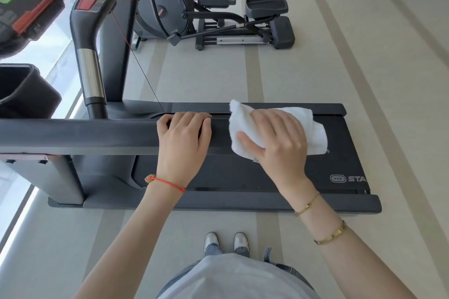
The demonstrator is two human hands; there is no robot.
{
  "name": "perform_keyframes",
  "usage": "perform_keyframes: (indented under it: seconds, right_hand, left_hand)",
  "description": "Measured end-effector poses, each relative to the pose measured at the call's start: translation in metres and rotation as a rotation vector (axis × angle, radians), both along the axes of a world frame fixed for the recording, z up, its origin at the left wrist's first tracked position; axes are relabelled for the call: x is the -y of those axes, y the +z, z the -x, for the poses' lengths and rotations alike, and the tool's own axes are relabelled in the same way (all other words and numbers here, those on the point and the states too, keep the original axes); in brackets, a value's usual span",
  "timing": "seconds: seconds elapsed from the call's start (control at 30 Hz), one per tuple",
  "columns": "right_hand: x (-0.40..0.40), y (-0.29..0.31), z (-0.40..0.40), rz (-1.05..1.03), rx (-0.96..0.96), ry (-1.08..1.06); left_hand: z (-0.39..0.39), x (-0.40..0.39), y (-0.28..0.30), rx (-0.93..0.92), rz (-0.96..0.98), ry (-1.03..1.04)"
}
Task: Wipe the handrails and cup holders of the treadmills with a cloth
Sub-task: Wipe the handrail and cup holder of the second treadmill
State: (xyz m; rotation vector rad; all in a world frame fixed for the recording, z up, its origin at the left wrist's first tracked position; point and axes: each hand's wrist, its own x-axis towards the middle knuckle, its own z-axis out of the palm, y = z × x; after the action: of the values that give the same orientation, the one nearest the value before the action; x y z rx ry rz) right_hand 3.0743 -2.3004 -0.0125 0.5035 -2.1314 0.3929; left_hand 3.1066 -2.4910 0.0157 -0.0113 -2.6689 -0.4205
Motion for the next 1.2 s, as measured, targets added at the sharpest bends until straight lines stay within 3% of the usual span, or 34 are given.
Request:
perform_keyframes:
  seconds: [0.13,0.33,0.47,0.57,0.67,0.73,0.9,0.97,1.03,1.13,1.2]
  right_hand:
    - [-0.016,-0.003,0.004,0.119,0.032,-0.043]
    - [-0.03,-0.006,-0.005,0.538,0.305,-0.109]
    - [-0.026,-0.013,-0.017,0.643,0.372,-0.083]
    - [-0.036,-0.002,-0.008,0.621,0.463,-0.044]
    - [-0.05,0.017,0.013,0.599,0.738,-0.002]
    - [-0.055,0.02,0.016,0.574,0.822,0.013]
    - [-0.042,0.005,-0.012,0.422,0.505,0.023]
    - [-0.042,0.003,-0.012,0.344,0.461,0.049]
    - [-0.046,0.015,0.003,0.296,0.565,0.023]
    - [-0.047,0.041,0.036,0.153,0.92,0.073]
    - [-0.043,0.053,0.05,0.012,1.05,0.127]
  left_hand:
    - [-0.001,-0.002,0.0,0.025,-0.008,0.008]
    - [-0.001,-0.002,0.0,0.023,-0.013,0.004]
    - [0.0,-0.002,-0.003,0.0,-0.008,-0.003]
    - [0.001,-0.002,-0.003,-0.006,0.005,0.004]
    - [0.002,-0.003,-0.004,-0.008,0.027,0.014]
    - [0.002,-0.004,-0.004,-0.01,0.034,0.015]
    - [0.002,-0.003,-0.004,-0.015,0.042,0.017]
    - [0.002,-0.003,-0.004,-0.017,0.034,0.017]
    - [0.002,-0.003,-0.004,-0.011,0.032,0.015]
    - [0.002,-0.003,-0.002,0.004,0.022,0.014]
    - [0.001,-0.004,-0.002,0.011,0.023,0.014]
